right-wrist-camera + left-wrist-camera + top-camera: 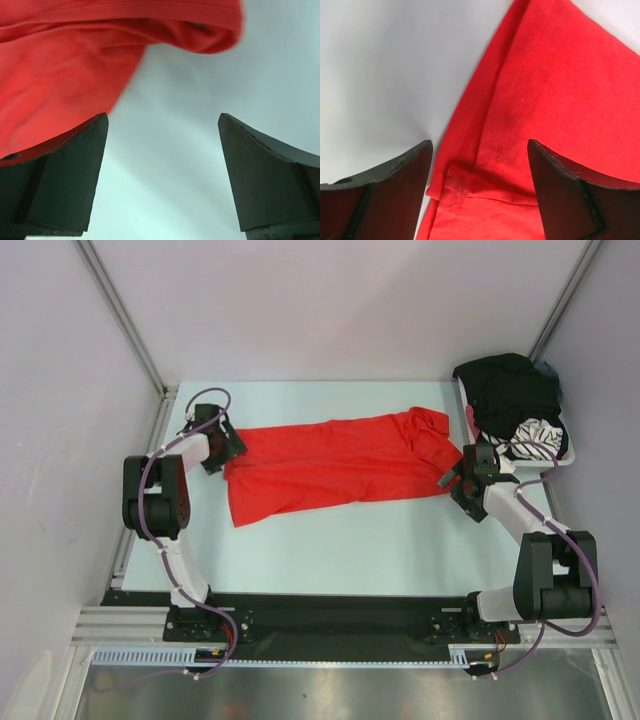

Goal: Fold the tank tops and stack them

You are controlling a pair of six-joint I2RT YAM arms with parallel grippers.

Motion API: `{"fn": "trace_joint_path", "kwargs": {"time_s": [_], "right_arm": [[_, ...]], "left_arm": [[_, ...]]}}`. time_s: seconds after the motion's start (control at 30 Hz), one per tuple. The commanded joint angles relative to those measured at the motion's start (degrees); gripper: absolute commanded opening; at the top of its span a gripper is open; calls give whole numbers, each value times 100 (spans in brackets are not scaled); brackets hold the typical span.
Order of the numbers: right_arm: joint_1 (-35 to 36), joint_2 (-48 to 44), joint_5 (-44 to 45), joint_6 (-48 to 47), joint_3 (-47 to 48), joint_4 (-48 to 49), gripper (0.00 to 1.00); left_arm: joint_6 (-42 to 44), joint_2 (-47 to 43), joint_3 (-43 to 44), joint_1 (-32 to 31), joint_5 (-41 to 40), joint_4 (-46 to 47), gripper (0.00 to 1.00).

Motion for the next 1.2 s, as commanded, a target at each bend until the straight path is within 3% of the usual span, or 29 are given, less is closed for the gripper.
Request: {"fn": "trace_joint_path", "kwargs": {"time_s": [0.0,0.13,0.4,0.77,0.9,1.17], "right_arm": [[-180,34,140,388,-196,86,96],[-197,288,139,652,-284,403,94],[-206,1562,210,1109,436,509,90],[-215,2907,96,961,1956,526,82],[-180,3855,-369,653,3308,456,83],[242,6420,-1353,11,7425,-289,84]], "left_arm": [[37,222,233,-185,115,-48,80],[-51,328,155,-185,326,127,47],[-139,285,23,-185,502,268,1],[-586,-944,-1645,87,712,1179,0],[-886,-1692,-2875,-18,880,1666,0],[-1044,-2756,-3984,-817,890,1562,0]]}}
